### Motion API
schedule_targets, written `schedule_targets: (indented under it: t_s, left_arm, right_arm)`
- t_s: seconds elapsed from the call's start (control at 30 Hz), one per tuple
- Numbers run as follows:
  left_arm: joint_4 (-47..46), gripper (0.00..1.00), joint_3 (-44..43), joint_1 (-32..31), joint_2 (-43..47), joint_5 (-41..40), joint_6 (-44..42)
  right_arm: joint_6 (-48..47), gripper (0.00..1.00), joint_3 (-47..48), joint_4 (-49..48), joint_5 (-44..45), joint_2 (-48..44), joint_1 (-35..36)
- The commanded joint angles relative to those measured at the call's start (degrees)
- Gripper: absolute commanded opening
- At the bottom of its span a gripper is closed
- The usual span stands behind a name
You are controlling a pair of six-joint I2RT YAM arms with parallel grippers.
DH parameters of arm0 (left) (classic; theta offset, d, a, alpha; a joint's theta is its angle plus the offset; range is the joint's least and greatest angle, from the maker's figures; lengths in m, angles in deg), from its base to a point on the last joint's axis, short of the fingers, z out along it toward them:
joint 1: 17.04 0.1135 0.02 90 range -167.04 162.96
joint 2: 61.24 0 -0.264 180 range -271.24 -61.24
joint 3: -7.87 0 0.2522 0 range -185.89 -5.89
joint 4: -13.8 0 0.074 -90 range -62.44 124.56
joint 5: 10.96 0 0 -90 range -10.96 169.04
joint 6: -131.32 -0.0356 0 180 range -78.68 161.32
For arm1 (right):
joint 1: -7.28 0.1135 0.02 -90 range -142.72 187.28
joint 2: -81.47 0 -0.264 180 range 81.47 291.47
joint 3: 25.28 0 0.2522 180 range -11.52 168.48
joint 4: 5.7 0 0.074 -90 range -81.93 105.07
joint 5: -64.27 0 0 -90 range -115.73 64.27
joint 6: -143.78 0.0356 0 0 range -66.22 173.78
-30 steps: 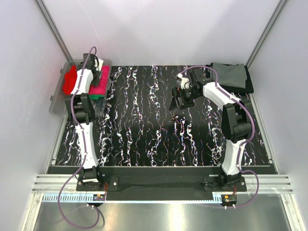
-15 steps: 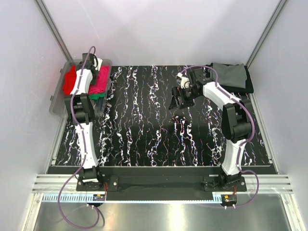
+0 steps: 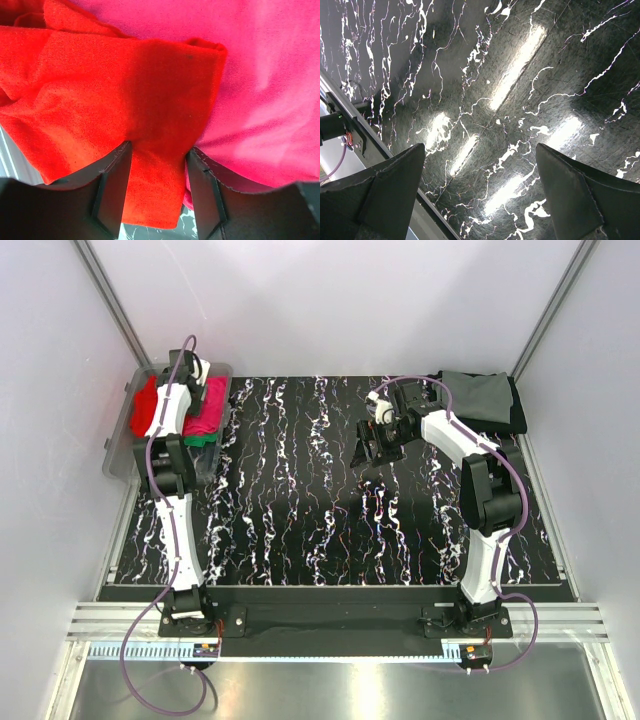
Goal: Fold and stack the t-shirts
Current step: Grab the tshirt from the pile
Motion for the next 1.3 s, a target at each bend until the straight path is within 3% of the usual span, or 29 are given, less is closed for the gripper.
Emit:
schedule_targets:
  t_s: [0.0, 0.5, 0.63, 0.8, 0.93, 1.1, 1.27]
  left_arm:
    - [-2.79, 0.53, -3.47, 0.8, 1.14, -2.28, 0.43]
    - [-2.09, 0.5, -5.15, 0.45, 0.53, 0.8, -0.09]
    - [-0.68, 0.35, -4.44, 0.53, -1.41, 0.8, -0.97]
    - [-0.07, 0.25, -4.0, 0.54, -1.67, 1.59, -1.85]
    - [0.37, 0.0, -3.83, 0.45, -1.24, 2.2, -1.59]
    - [2.22, 0.0, -0.76, -0.25, 2.45, 5.63, 0.17]
    - [3.18, 0.0, 8.02, -5.26, 11.13, 9.67, 4.55]
  right_arm:
    - [-0.3, 0.99, 2.35, -1.1, -1.7, 0.62, 0.6]
    - [-0.83, 0.99, 3.14, -1.1, -1.35, 2.2, 0.78]
    - [-0.74, 0.99, 3.41, -0.93, -1.35, 2.46, 0.78]
    - [-0.74, 0.99, 3.23, -0.93, -1.35, 2.64, 0.78]
    - [-0.83, 0.99, 3.58, -1.01, -1.27, 2.73, 0.87]
    - [-1.18, 0.99, 4.46, -0.93, -0.65, 2.2, 1.04]
    - [-2.94, 1.0, 6.3, -0.84, 2.15, 1.23, 0.96]
